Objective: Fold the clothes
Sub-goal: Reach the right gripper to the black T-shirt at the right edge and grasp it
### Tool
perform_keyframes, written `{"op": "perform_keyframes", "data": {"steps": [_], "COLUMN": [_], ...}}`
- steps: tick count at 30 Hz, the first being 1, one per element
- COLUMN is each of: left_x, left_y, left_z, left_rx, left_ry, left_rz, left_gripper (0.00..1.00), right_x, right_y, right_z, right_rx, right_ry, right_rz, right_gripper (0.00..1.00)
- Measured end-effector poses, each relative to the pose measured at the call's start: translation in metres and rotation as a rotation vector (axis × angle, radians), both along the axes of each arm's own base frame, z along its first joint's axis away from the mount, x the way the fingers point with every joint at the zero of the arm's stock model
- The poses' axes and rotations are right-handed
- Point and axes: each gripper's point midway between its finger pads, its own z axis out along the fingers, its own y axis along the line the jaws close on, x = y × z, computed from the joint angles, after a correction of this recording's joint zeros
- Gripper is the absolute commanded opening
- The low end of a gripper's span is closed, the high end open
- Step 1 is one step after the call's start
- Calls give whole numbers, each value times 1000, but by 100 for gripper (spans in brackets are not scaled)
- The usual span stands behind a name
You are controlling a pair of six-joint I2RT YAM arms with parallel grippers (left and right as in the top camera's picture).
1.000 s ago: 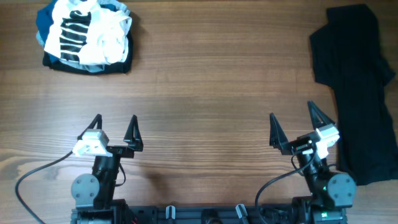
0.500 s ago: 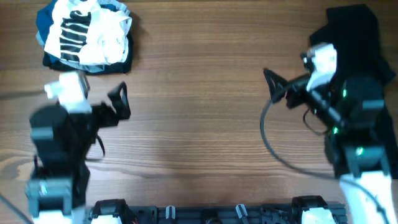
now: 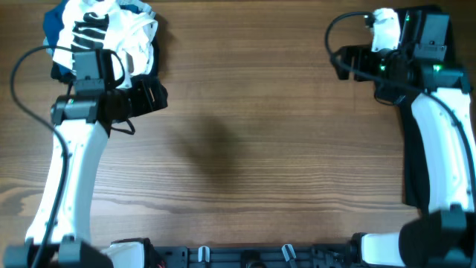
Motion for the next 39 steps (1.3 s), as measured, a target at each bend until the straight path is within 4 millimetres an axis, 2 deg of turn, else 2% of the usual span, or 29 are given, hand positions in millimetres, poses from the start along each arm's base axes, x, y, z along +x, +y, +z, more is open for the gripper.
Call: {"op": "perform_keyframes", "data": {"steps": [2, 4, 7, 10, 14, 20, 31, 32, 37, 39], "left_x": [1, 2, 4, 4, 4, 4, 6, 6, 6, 6], "left_y": [-5, -8, -10, -11, -11, -11, -11, -11, -11, -11], "left_z": [-17, -22, -21, -21, -21, -21, -20, -20, -20, -20], "left_rx": [-31, -46, -55, -61, -61, -61, -61, -61, -61, -61], "left_ry": [52, 71, 62, 59, 59, 59, 51, 51, 51, 51], "left_rz": [-14, -21, -26, -29, -29, -29, -30, -30, -30, -30], "left_gripper": [100, 100, 100, 100, 100, 100, 100, 100, 100, 100], "right_x": [7, 10, 11, 10, 15, 42, 45, 44, 43, 42], "right_y": [-34, -67, -99, -116, -125, -137, -139, -139, -144, -146], "right_z": [-29, -60, -97, -134, -170, -169, -199, -205, -207, -208], "right_rx": [-14, -32, -40, -42, -60, -85, -85, -85, -111, -118], "right_ry": [70, 144, 227, 303, 348, 238, 271, 281, 287, 289], "right_rz": [-104, -213, -326, -386, -413, -434, -434, -434, -457, -463], "right_gripper": [86, 85, 84, 82, 82, 82, 77, 73, 56, 40]}}
